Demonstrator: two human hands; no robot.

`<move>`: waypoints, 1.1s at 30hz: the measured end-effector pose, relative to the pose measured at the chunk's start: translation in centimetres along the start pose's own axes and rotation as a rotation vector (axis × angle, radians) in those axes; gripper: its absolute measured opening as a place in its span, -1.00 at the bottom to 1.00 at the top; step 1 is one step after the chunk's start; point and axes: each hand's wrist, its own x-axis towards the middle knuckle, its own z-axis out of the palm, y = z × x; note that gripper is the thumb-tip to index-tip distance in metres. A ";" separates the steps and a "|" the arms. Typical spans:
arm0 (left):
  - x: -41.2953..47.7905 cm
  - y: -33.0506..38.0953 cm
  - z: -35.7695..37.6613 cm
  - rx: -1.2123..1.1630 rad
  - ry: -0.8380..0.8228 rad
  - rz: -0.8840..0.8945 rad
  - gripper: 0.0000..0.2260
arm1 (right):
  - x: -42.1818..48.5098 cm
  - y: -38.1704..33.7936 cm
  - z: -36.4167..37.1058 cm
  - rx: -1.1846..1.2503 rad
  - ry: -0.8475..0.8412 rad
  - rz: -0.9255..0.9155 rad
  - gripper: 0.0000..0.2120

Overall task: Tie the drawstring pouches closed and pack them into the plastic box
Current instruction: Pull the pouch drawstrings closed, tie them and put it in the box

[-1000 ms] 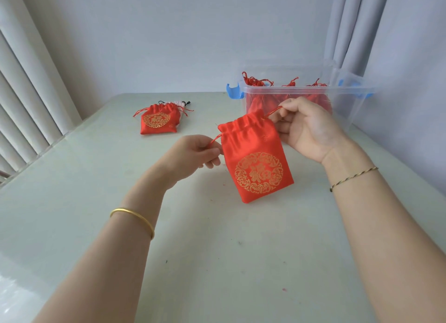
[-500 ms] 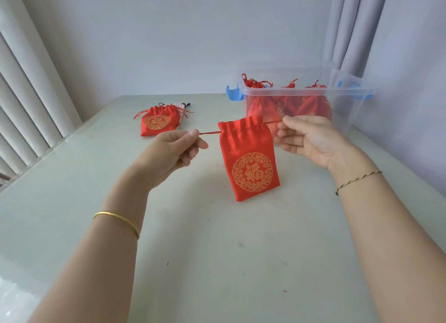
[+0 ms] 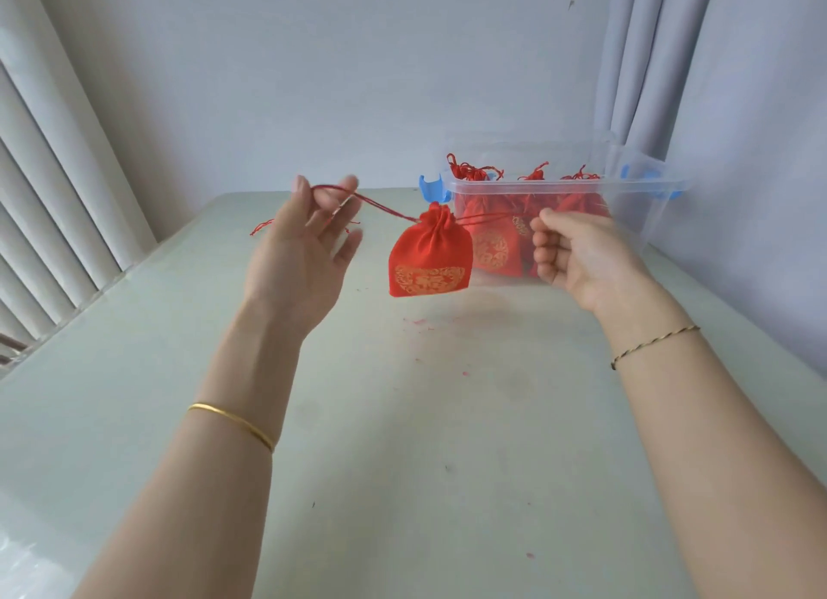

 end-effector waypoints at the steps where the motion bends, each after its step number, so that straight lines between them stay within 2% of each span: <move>1: -0.3 0.5 0.7 0.022 -0.056 0.017 -0.64 | -0.5 -0.8 0.3 -0.003 -0.026 -0.038 -0.78; 4: -1.0 1.2 2.6 0.168 -0.166 0.043 -0.73 | -2.2 -2.7 1.9 -0.035 -0.134 -0.166 -0.77; 7: -1.7 1.1 3.5 0.427 -0.235 0.053 -0.87 | -4.0 -3.6 3.4 -0.127 -0.221 -0.296 -0.75; 10: -2.3 0.9 4.1 0.669 -0.266 0.052 -0.88 | -5.0 -3.7 4.6 -0.225 -0.276 -0.396 -0.77; 13: -2.7 1.0 4.8 0.787 -0.299 0.055 -0.89 | -5.5 -3.6 5.2 -0.278 -0.323 -0.455 -0.79; 16: -2.7 1.1 4.9 0.773 -0.326 0.056 -0.83 | -5.4 -3.3 5.4 -0.261 -0.351 -0.419 -0.77; 19: -2.6 1.1 4.9 0.703 -0.305 0.033 -0.85 | -5.0 -3.1 5.1 -0.243 -0.340 -0.261 -0.67; 22: -2.6 1.0 4.9 0.657 -0.305 0.012 -0.85 | -4.9 -2.7 4.8 -0.326 -0.414 -0.153 -0.67; 26: -2.7 1.0 5.0 0.647 -0.309 0.012 -0.85 | -5.2 -2.4 5.1 -0.361 -0.485 -0.216 -0.70; 31: -2.3 1.1 4.5 0.502 -0.265 -0.005 -0.88 | -4.5 -2.7 4.4 -0.273 -0.411 -0.254 -0.70; 33: -2.2 1.1 4.4 0.430 -0.224 -0.009 -0.88 | -4.5 -3.2 3.8 -0.258 -0.503 -0.257 -0.71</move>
